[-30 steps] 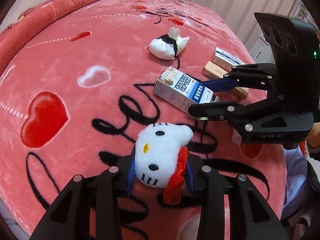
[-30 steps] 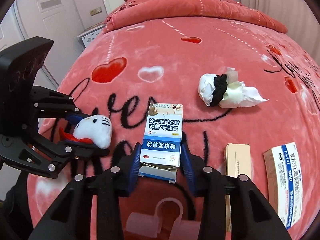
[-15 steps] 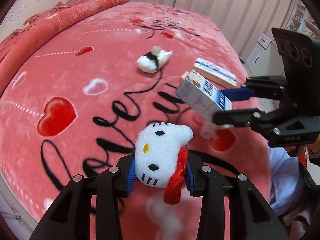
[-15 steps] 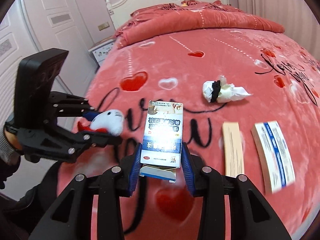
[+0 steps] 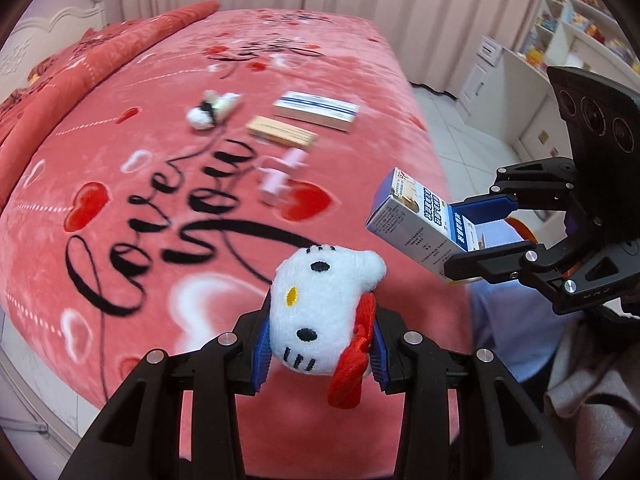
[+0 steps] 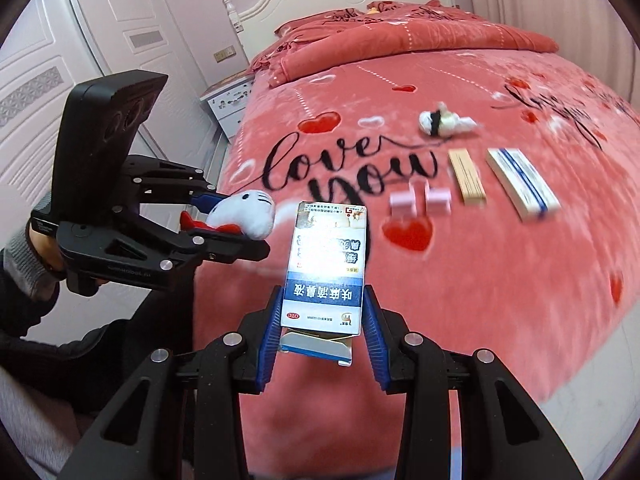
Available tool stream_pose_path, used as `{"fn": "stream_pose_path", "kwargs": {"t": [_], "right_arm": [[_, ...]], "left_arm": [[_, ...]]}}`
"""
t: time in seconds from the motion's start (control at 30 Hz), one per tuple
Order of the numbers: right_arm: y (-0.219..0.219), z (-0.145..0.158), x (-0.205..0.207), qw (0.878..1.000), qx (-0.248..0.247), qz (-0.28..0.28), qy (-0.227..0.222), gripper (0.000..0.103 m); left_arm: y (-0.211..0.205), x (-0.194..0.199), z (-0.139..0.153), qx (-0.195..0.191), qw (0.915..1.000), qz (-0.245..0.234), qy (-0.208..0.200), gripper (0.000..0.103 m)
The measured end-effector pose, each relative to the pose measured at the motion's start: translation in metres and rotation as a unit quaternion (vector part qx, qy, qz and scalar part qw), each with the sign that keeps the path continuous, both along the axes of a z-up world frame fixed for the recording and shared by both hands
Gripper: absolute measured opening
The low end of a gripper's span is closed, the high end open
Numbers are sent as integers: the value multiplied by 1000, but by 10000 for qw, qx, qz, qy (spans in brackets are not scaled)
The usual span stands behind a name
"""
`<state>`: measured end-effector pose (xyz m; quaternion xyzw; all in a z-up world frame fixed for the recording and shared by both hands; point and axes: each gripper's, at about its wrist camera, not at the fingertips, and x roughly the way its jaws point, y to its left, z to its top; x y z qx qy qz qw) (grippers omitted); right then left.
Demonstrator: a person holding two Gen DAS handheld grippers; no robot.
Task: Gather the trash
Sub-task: 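Carry the plush cat and medicine box over the orange bucket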
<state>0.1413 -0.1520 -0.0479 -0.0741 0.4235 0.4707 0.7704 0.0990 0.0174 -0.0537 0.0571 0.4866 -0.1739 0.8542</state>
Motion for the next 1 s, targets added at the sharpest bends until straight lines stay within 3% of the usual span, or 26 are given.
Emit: {"fn": "stream_pose_path", "kwargs": {"t": [0.2, 0.53, 0.73, 1.0], "right_arm": [[-50, 2, -37, 9992, 180, -347, 54, 39], [-158, 11, -51, 9887, 371, -1445, -171, 39], [-244, 5, -60, 9710, 378, -2353, -167, 39], [-357, -11, -80, 9342, 289, -3557, -64, 39]], "left_arm": [[-46, -16, 2, 94, 9993, -365, -13, 41], [-145, -8, 10, 180, 9905, -1352, -164, 41], [-224, 4, 4, 236, 9749, -2207, -146, 41], [-325, 13, -11, 186, 9457, -3246, -35, 41]]}}
